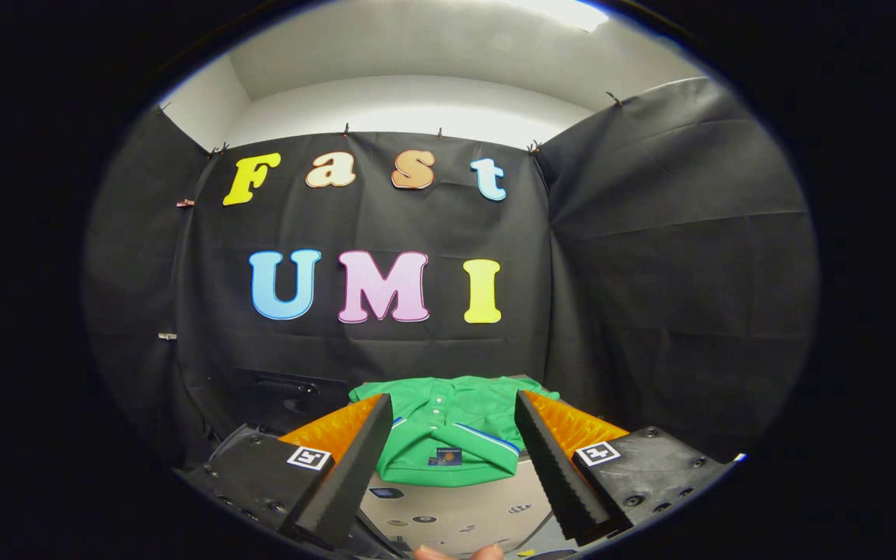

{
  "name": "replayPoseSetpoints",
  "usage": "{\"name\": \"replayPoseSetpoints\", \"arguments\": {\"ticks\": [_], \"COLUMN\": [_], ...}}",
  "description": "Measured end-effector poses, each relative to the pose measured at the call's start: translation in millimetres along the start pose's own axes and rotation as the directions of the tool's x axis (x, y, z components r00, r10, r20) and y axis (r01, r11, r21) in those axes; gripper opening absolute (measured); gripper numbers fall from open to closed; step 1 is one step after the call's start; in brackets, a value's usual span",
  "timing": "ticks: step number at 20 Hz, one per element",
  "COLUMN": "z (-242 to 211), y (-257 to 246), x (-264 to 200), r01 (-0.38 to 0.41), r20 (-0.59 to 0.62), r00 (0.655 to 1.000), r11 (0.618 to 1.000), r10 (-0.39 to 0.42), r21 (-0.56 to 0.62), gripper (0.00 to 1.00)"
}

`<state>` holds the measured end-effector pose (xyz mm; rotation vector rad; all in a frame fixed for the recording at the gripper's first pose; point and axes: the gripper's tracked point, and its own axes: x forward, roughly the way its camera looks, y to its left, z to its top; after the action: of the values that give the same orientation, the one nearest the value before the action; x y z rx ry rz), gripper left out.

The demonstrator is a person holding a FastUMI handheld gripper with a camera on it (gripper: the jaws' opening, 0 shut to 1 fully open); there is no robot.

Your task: Put the clothes into the washing machine and then close the washing machine lid.

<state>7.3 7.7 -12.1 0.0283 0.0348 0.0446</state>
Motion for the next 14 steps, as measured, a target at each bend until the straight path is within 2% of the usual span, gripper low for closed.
{"name": "replayPoseSetpoints", "arguments": {"ticks": [8, 14], "z": [-4, -5], "y": [10, 19], "x": [17, 54], "r01": [-0.033, -0.057], "r20": [-0.027, -0.084], "r00": [0.999, 0.995], "r11": [0.999, 0.998], "r10": [0.033, 0.054], "r21": [-0.009, -0.037], "gripper": [0.98, 0.98]}}
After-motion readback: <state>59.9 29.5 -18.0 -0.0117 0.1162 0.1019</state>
